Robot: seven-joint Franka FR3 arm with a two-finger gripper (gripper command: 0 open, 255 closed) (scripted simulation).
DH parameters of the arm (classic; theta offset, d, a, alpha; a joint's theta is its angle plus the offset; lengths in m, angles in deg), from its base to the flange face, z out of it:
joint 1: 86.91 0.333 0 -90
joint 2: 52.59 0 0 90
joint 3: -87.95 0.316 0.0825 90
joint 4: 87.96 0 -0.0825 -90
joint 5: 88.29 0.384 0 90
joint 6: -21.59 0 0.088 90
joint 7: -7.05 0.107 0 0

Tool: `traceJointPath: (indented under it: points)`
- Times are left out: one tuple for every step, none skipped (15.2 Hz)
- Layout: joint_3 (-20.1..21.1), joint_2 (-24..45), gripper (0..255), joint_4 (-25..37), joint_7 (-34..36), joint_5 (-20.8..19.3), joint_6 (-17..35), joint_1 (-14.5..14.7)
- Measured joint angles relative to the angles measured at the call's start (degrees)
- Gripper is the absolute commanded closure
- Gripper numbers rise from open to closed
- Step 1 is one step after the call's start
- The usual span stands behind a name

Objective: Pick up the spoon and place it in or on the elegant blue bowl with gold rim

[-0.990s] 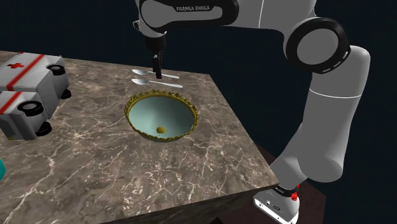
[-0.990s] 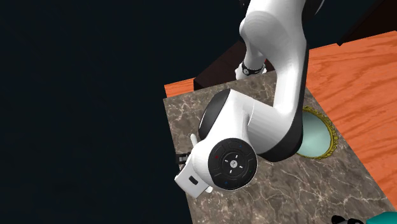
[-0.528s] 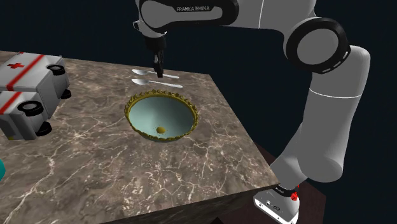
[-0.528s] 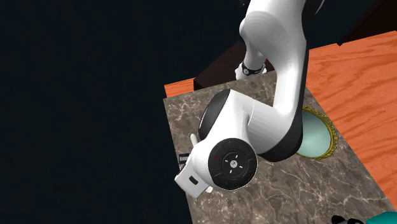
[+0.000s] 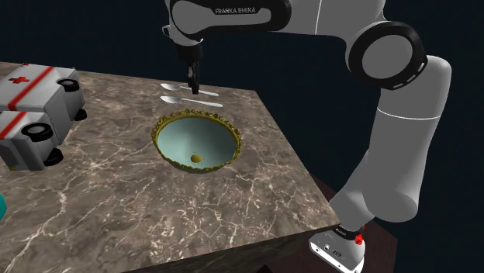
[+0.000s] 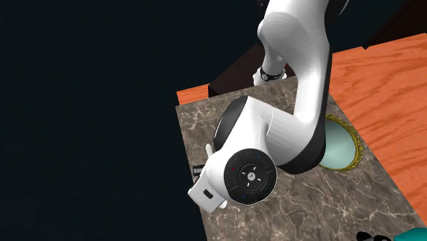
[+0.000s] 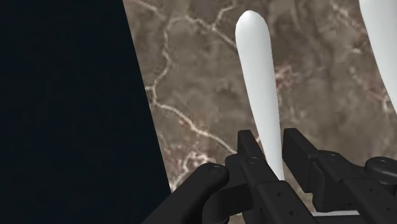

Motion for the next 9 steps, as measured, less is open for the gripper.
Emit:
traceJointPath:
  points:
    - [0.0, 0.0, 255, 0.4, -0.1, 0.0, -0.4, 0.0]
    - [0.0, -0.1, 255, 0.8, -0.2, 0.0, -0.9, 0.0]
    - [0.0, -0.3, 255, 1.1, -0.3, 0.1, -1.4, 0.0]
    - [0.0, -0.2, 255, 2.0, -0.5, 0.1, -2.1, 0.1]
    - [0.0, -0.1, 255, 2.9, -0.7, 0.1, -2.9, 0.1]
    - [0.0, -0.1, 255, 3.6, -0.7, 0.1, -3.6, 0.2]
    - [0.0, -0.2, 255, 4.2, -1.0, 0.1, -4.3, 0.2]
    - [0.0, -0.2, 255, 5.1, -1.1, 0.1, -5.1, 0.2]
    - [0.0, 0.0, 255, 6.2, -1.2, 0.2, -6.1, 0.3]
